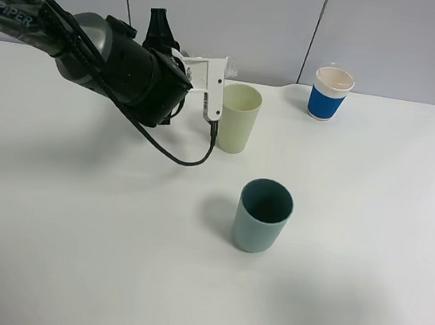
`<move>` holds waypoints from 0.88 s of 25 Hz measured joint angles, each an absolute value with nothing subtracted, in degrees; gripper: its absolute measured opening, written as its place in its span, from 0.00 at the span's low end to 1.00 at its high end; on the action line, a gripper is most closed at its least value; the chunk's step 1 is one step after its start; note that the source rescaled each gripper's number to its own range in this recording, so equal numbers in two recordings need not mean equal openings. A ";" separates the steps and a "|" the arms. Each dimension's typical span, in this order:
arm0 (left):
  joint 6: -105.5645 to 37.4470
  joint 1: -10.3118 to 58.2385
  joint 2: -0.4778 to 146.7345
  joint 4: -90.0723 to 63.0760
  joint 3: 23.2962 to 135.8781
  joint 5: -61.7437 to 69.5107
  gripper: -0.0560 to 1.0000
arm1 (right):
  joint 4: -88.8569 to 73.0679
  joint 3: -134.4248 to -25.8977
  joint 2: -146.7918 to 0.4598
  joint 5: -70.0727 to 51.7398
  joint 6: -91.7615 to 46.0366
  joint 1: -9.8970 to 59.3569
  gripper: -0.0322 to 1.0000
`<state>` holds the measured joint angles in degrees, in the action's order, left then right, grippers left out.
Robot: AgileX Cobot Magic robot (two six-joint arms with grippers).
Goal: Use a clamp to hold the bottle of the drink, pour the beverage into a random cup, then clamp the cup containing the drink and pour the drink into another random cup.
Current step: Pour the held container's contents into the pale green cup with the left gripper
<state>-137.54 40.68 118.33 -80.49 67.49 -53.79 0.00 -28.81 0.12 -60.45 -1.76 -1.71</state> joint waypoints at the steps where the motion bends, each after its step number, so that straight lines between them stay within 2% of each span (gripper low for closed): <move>1: -137.60 40.68 118.33 -79.87 67.49 -53.86 0.05 | 0.00 -28.81 0.12 -60.45 -1.76 -1.71 0.83; 22: -143.94 40.68 118.33 -71.23 67.49 -54.61 0.05 | 0.00 -28.81 0.12 -60.45 -1.76 -1.71 0.83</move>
